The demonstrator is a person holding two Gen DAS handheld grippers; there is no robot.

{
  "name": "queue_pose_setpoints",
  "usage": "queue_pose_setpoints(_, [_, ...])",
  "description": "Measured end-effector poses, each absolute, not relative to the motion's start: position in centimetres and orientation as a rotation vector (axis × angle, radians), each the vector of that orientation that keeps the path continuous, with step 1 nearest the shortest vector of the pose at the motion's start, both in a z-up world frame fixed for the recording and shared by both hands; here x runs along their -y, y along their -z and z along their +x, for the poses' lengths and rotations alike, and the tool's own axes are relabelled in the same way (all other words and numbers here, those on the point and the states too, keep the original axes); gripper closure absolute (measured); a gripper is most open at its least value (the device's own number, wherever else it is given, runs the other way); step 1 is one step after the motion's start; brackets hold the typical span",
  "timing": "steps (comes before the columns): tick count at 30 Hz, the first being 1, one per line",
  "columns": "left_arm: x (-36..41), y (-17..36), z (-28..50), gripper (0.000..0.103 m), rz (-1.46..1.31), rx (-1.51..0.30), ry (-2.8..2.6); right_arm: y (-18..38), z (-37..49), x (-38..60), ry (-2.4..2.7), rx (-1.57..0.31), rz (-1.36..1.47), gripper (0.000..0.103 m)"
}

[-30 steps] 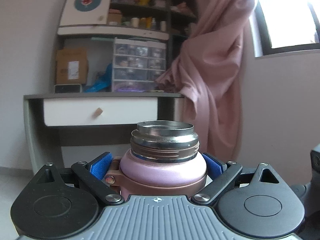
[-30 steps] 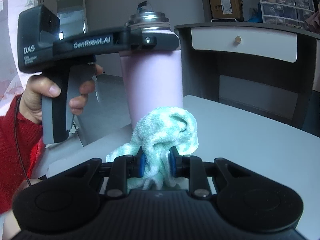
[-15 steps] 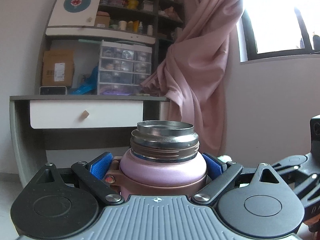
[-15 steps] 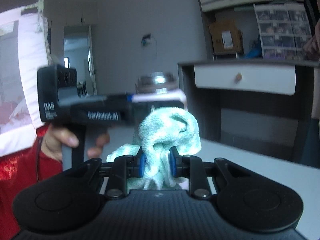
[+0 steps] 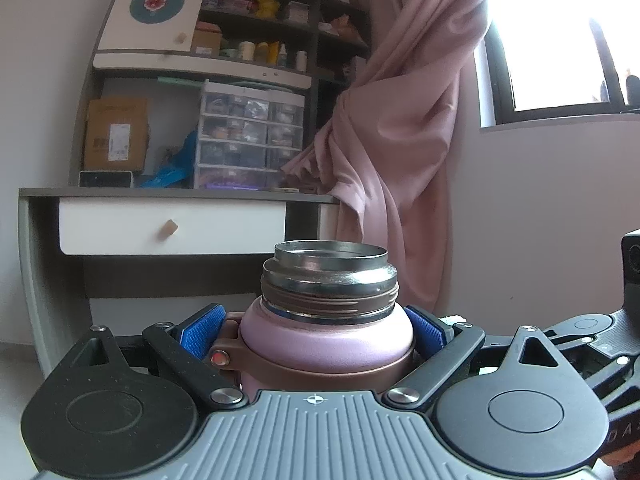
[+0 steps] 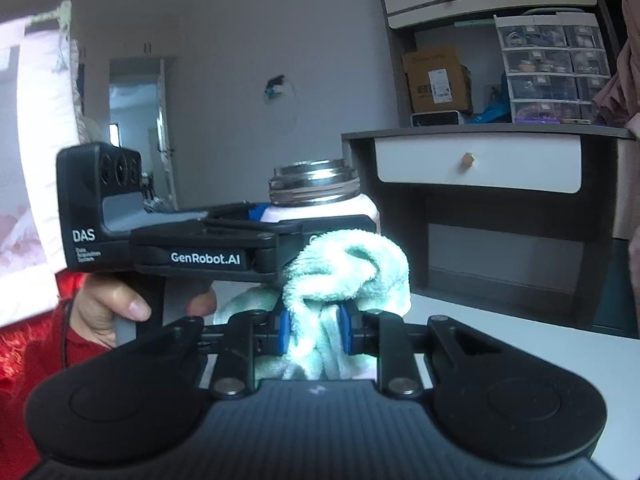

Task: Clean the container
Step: 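Rub the towel up the bottle side toward the rim with the right gripper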

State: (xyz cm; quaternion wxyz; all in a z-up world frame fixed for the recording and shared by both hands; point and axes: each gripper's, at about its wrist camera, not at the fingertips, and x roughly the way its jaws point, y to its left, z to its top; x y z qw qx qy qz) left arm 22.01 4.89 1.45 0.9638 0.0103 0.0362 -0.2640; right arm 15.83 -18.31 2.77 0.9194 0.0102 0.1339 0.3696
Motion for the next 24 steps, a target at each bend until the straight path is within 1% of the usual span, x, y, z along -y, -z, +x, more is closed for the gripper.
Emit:
queue_pose_setpoints(8, [-7.3, -0.8, 22.7, 0.008, 0.006, -0.078, 0.532, -1.2, 16.1, 17.1, -0.709, -0.344, -0.044, 0.079])
queue_pose_setpoints(20, [-8.4, -0.5, 23.1, 0.008, 0.012, -0.078, 0.531, 1.6, 16.2, 14.9, -0.670, -0.452, -0.165, 0.079])
queue_pose_setpoints(24, [-8.4, -0.6, 23.3, 0.008, 0.013, -0.077, 0.533, 1.8, 16.5, 14.9, -0.675, -0.487, -0.162, 0.079])
